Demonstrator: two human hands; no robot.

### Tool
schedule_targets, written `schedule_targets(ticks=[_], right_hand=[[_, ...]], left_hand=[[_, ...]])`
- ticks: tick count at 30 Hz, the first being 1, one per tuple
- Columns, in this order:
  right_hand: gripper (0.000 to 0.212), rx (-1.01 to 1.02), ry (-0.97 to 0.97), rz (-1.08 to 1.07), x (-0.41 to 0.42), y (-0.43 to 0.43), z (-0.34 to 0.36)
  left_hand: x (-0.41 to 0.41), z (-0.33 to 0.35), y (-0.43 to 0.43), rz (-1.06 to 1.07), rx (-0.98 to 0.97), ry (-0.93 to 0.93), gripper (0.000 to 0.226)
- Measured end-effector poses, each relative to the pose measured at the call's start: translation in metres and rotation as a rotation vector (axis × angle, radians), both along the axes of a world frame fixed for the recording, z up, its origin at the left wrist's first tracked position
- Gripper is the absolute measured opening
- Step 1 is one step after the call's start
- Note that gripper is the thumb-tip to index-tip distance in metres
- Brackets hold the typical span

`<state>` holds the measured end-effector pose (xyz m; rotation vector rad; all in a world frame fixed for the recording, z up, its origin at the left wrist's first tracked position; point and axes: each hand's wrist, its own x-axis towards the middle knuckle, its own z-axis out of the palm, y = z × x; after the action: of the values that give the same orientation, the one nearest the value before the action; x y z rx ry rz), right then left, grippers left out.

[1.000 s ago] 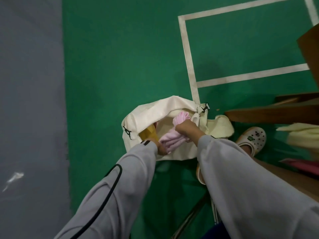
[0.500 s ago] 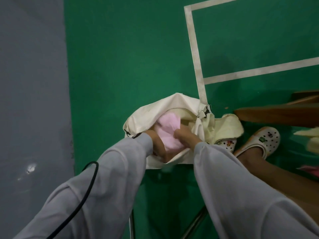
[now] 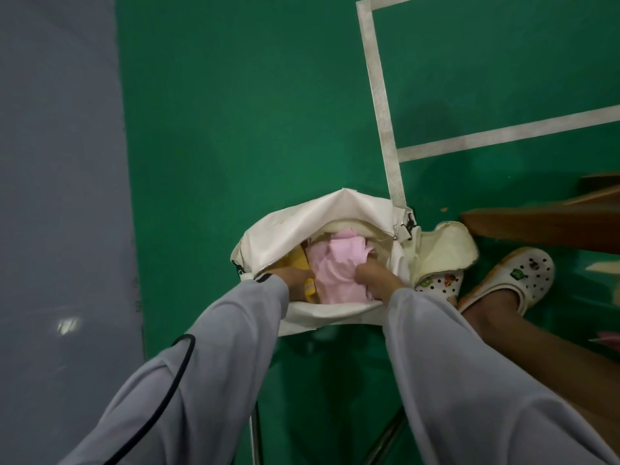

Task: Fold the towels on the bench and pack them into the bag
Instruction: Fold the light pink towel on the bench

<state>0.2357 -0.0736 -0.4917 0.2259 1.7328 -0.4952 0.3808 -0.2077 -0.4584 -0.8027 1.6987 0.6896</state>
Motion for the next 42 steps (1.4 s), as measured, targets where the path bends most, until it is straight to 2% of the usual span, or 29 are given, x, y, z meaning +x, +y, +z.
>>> schedule_targets(ticks=[1,3,5,7,9,10,12,14,16,17,18,21,23,25,27,28,31,33,35,37,39,42], right_hand=[[0.034,-0.056,-0.042,-0.043,-0.001,0.0,-0.003],[0.047,-0.124,-0.066,-0.095,-0.003,0.0,-0.021],[0.06,-0.166,-0.109,-0.183,-0.003,-0.002,-0.027],[0.07,-0.21,-0.169,-0.335,-0.004,-0.002,-0.019],[0.052,-0.208,-0.162,-0.422,-0.007,0.005,-0.017],[0.044,-0.191,-0.16,-0.443,-0.01,0.009,-0.012],[0.046,-0.177,-0.164,-0.444,-0.012,0.014,-0.018],[0.045,-0.162,-0.169,-0.359,-0.011,0.01,-0.019],[0.024,-0.1,-0.144,-0.184,-0.006,0.0,-0.017],[0.019,-0.076,-0.076,-0.128,-0.003,-0.003,-0.021],[0.022,-0.059,-0.001,-0.09,-0.002,-0.004,-0.024],[0.044,-0.006,0.183,-0.087,0.004,-0.002,-0.038],[0.059,0.05,0.182,0.006,0.009,0.001,-0.04],[0.077,-0.013,0.134,0.141,0.012,0.003,-0.043],[0.089,-0.079,0.102,0.205,0.013,0.001,-0.044],[0.089,-0.09,0.105,0.193,0.014,0.0,-0.044],[0.073,-0.104,0.126,0.203,0.014,-0.004,-0.045],[0.062,-0.11,0.044,0.252,0.012,-0.003,-0.048],[0.067,-0.093,-0.066,0.287,0.01,0.002,-0.055],[0.068,-0.117,-0.138,0.278,0.006,0.005,-0.065],[0.058,-0.127,-0.126,0.301,0.004,0.0,-0.053],[0.04,-0.107,0.125,0.603,0.006,-0.005,-0.041]], left_hand=[[-0.003,-0.005,0.003,0.002,0.025,0.0,0.063],[-0.012,-0.017,0.01,0.207,0.076,0.052,0.053],[-0.022,-0.026,0.016,0.597,0.187,0.115,0.045],[-0.027,-0.031,0.021,0.992,0.207,0.127,0.029],[-0.023,-0.034,0.026,1.244,0.229,0.094,0.022],[-0.022,-0.034,0.027,1.342,0.27,0.098,0.03],[-0.02,-0.034,0.026,1.479,0.386,0.161,0.052],[-0.016,-0.034,0.026,1.556,0.505,0.213,0.054],[-0.011,-0.03,0.027,1.543,0.558,0.217,0.041],[-0.008,-0.029,0.027,1.542,0.541,0.229,0.042],[-0.005,-0.034,0.028,1.529,0.445,0.238,0.051],[-0.004,-0.05,0.034,1.47,-0.002,0.298,0.083],[-0.007,-0.058,0.042,1.311,-0.295,0.359,0.078],[-0.007,-0.056,0.047,1.103,-0.48,0.406,0.069],[0.0,-0.056,0.047,1.044,-0.516,0.421,0.069],[0.005,-0.059,0.045,1.082,-0.467,0.415,0.077],[0.012,-0.064,0.04,1.236,-0.294,0.364,0.108],[0.008,-0.071,0.036,1.337,-0.162,0.28,0.105],[0.005,-0.077,0.033,1.363,-0.074,0.228,0.097],[0.005,-0.082,0.036,1.28,-0.177,0.268,0.093],[0.006,-0.082,0.042,1.11,-0.381,0.291,0.087],[0.01,-0.08,0.055,0.863,-0.532,0.269,0.107]])
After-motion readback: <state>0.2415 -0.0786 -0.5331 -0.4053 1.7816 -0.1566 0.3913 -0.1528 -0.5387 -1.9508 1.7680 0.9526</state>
